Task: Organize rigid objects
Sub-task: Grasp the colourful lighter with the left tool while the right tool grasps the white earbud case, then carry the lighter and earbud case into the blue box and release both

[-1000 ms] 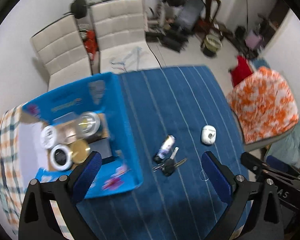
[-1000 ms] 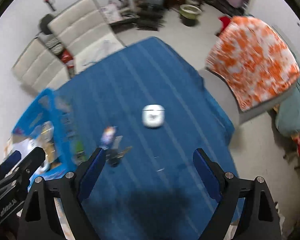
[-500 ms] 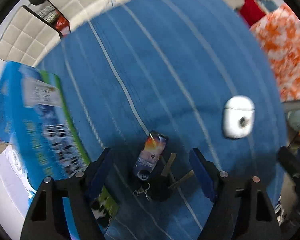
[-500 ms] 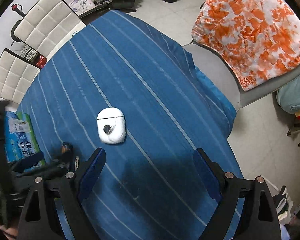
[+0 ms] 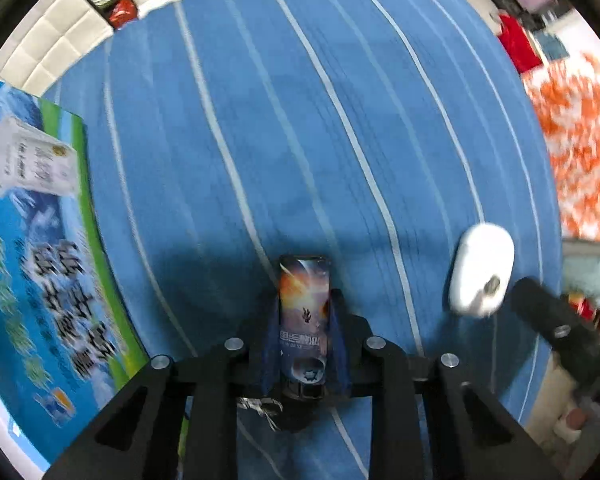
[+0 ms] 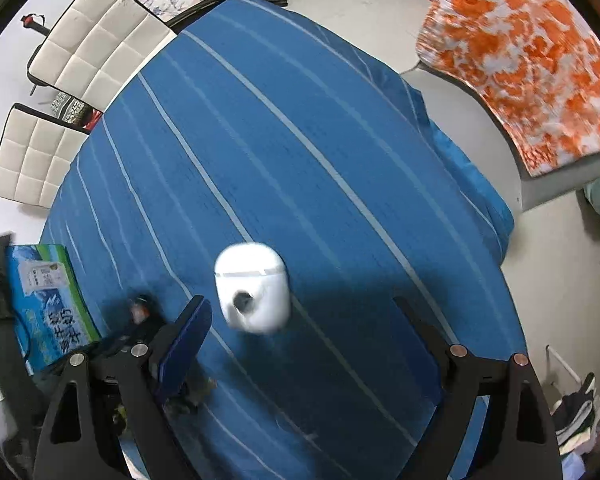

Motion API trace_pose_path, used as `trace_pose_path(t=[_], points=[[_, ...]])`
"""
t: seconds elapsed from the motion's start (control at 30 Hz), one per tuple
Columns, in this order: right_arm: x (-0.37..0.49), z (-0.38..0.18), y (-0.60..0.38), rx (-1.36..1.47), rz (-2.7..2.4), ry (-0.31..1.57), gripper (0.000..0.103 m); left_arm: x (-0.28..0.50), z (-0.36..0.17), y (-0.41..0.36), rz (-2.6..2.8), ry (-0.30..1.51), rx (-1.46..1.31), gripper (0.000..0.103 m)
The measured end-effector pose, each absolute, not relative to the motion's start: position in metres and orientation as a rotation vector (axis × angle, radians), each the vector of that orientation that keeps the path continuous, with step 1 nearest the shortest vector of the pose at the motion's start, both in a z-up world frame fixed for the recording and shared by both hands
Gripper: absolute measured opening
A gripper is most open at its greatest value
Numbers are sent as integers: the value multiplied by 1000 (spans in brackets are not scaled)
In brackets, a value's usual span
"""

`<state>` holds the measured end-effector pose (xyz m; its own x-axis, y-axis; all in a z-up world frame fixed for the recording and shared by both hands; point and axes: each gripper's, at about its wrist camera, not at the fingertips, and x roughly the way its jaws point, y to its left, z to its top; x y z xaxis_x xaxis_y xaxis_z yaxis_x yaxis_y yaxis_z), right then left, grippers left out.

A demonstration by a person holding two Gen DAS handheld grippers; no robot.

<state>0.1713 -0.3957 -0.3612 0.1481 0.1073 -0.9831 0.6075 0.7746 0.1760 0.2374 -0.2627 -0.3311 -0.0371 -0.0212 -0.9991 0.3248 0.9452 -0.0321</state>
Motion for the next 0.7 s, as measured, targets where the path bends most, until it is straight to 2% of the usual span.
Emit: trace_pose_path(t=[0.1, 0.17, 0.3, 0.33, 0.37, 0.57, 0.7], points=[[184, -377, -391, 645, -381, 1435, 82, 247, -326, -256, -275, 1590, 164, 22], [189, -385, -384, 630, -371, 1460, 67, 252, -324, -254, -271, 1584, 149, 22], [194, -385, -366, 490, -435, 1470, 62, 253, -321, -255, -265, 1573, 159, 22], [194, -385, -363, 451, -459, 1474, 52, 251, -321, -255, -265, 1571, 160, 22], [194, -385, -360, 426, -466, 1475, 49, 252, -321, -255, -269, 1573, 164, 22], [183, -378, -356, 389, -465, 1477, 48, 267, -318, -256, -288, 1554, 183, 22], [169, -354, -350, 370, -449, 1436, 48, 257, -302, -251, -317, 1539, 131, 22]])
